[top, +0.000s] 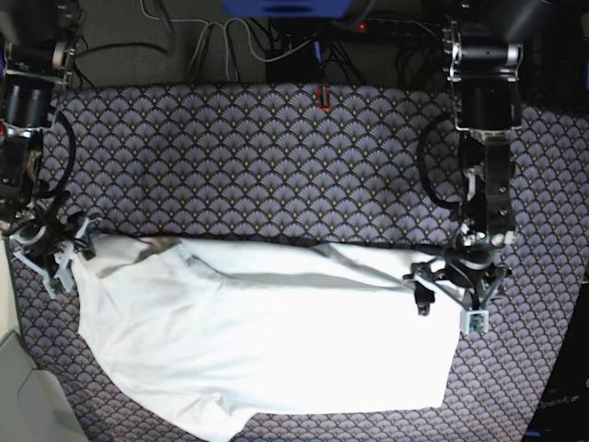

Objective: Fold the T-shirt properly
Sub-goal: 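Adjust grip on the folded edge with both grippers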

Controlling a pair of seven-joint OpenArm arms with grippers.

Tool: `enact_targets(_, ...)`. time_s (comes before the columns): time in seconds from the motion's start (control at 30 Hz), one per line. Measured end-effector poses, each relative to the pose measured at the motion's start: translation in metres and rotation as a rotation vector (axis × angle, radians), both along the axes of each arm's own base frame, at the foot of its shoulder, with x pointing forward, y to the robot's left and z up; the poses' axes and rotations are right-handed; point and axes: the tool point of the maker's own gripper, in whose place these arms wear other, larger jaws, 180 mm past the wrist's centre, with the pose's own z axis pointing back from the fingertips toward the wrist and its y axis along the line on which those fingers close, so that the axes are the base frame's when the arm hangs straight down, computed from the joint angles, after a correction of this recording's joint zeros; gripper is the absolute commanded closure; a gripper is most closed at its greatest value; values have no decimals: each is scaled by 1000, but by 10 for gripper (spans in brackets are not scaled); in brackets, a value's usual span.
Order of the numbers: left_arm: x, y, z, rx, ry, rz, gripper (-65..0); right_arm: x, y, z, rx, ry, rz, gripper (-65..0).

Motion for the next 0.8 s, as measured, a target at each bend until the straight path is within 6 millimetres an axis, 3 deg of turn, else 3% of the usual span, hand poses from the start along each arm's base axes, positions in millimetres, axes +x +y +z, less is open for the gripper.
enact_targets(0.53,-2,0,-3,0,7,1,-458,-11,1,-11,7,23,2,-329)
enact_targets(0.8,-11,5,-36,-10,96,18,-458,-13,3,-14,8,28,5,-327)
